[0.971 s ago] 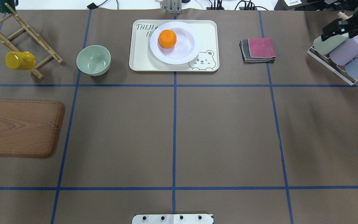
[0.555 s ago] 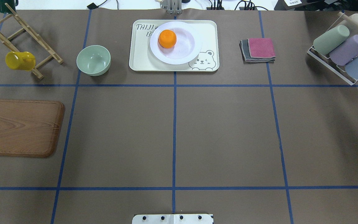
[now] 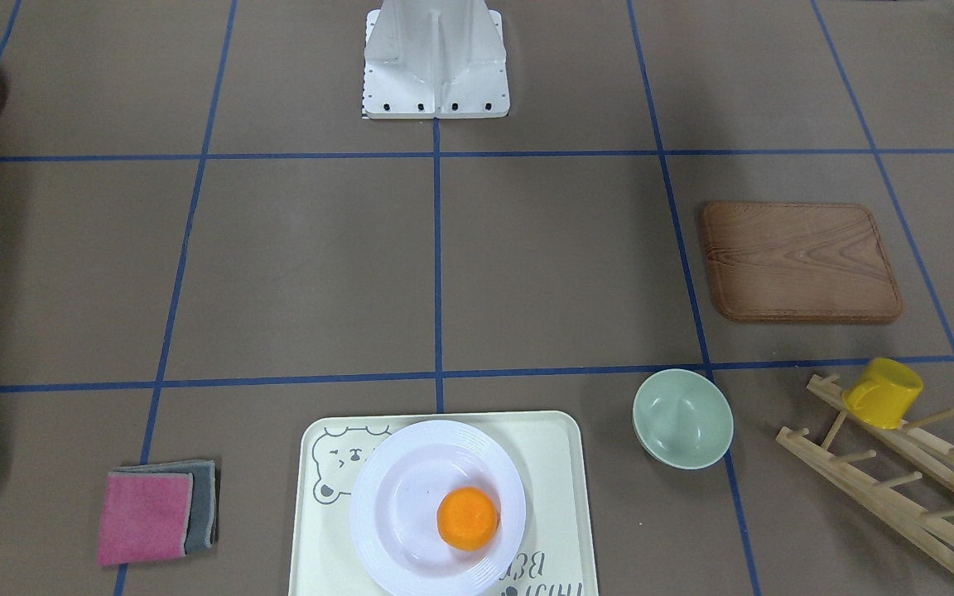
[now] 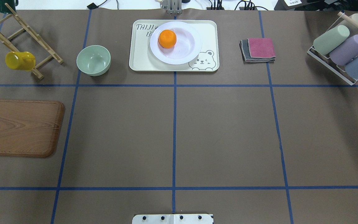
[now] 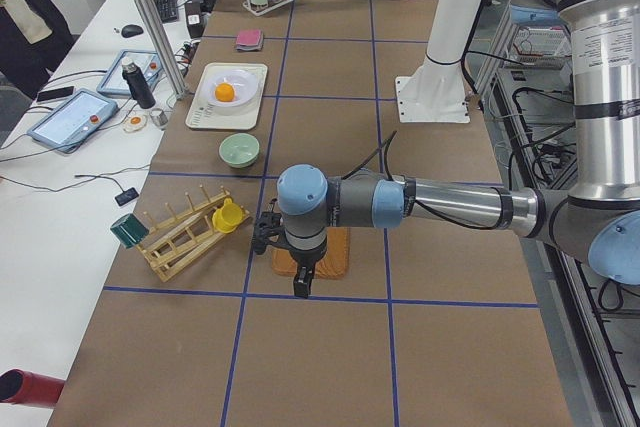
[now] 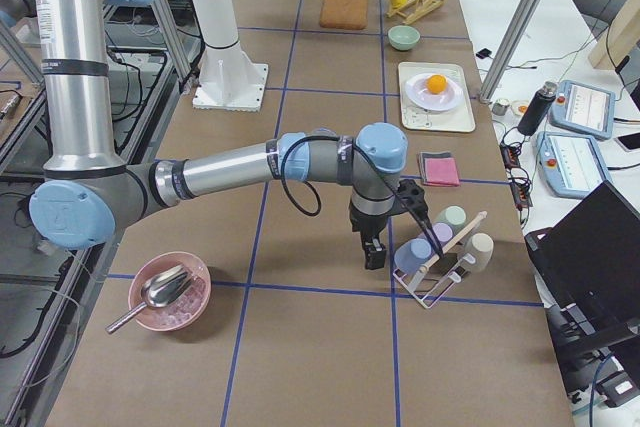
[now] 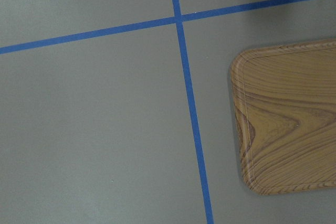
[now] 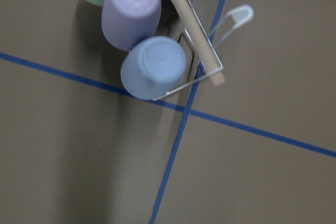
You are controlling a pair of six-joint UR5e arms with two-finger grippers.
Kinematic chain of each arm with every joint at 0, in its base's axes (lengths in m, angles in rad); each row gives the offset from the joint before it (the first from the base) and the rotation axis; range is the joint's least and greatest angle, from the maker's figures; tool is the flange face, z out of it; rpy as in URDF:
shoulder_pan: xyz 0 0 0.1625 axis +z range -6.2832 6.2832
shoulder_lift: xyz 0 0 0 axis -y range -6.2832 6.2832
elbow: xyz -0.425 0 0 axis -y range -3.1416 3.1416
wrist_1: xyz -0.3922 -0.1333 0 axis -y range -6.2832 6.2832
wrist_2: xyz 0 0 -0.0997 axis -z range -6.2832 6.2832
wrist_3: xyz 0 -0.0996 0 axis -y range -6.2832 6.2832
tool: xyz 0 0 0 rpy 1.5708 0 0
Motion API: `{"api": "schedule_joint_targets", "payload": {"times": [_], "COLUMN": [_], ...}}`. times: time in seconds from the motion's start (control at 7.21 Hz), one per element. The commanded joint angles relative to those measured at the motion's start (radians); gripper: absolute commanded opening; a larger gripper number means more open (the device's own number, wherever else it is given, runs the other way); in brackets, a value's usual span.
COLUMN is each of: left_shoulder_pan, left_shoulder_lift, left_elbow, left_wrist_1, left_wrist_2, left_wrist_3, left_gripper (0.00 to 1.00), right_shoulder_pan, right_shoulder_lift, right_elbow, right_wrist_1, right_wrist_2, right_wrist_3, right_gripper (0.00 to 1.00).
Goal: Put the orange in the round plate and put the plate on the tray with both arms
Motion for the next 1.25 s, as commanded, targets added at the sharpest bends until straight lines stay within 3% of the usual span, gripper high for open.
{"api": "schedule_joint_targets", "payload": {"times": [0.0, 0.42, 1.11], "left_shoulder_pan": [0.001, 0.001, 0.001], "left_shoulder_lift": [0.0, 0.0, 0.0], "left_elbow": [-0.001, 0.002, 0.002], "left_wrist_1": [0.0, 0.0, 0.0], "left_wrist_2": [0.0, 0.0, 0.0], "left_wrist_3": [-0.002, -0.002, -0.002], "left_gripper": [0.99, 0.99, 0.99], "right_shoulder_pan": [-0.004, -0.04, -0.045], "right_shoulder_lift": [-0.027, -0.05, -0.055], "right_elbow": [0.003, -0.056, -0.058], "right_wrist_1": [-0.002, 0.192, 0.201], "right_wrist_2": [-0.004, 0.001, 0.036], "right_wrist_3": [0.055, 0.222, 0.235], "right_gripper": [1.0, 1.0, 1.0]}}
